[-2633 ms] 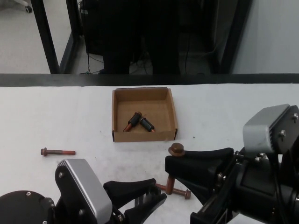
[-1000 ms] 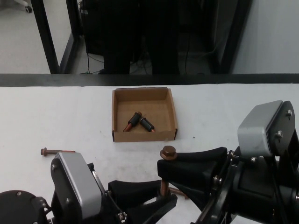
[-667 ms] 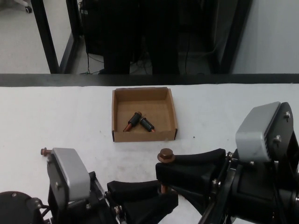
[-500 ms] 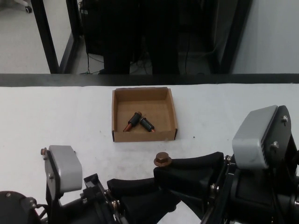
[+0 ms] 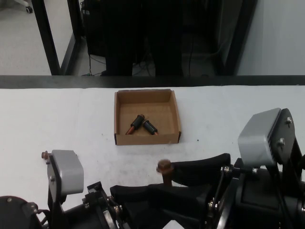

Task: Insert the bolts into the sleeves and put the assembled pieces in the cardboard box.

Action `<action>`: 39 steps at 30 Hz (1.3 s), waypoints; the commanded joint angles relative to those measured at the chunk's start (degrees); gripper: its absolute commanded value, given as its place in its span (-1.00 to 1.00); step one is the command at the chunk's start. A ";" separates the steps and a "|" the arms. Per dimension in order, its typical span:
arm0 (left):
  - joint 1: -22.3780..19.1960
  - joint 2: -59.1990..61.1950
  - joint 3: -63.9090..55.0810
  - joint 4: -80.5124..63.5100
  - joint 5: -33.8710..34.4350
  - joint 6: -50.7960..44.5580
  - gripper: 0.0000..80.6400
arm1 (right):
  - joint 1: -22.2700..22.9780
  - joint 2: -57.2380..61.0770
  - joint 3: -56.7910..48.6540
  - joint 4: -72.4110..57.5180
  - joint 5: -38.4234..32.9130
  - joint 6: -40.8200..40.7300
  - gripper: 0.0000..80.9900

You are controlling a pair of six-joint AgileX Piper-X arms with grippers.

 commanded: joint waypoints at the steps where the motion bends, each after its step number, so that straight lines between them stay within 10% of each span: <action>1: 0.06 -0.43 -0.85 -3.57 -1.36 -0.61 -0.98 | 0.47 -0.55 -0.27 7.91 -2.79 2.54 0.34; 11: 0.17 -0.43 -1.02 -2.83 -7.75 -2.76 -0.98 | 0.47 -14.32 -0.32 12.73 1.05 3.12 0.03; 17: 3.10 -0.28 -8.67 17.44 -9.04 -5.42 -0.98 | 0.47 -20.30 -0.32 15.37 0.28 4.02 -1.00; 29: 18.89 3.95 -33.85 54.50 -8.27 -0.83 -0.98 | 0.37 -15.95 -0.32 26.68 -1.30 17.45 -0.99; 39: 22.79 20.67 -50.38 67.32 -6.02 4.01 -0.98 | -1.34 -8.89 -0.45 28.29 -4.50 16.99 -0.99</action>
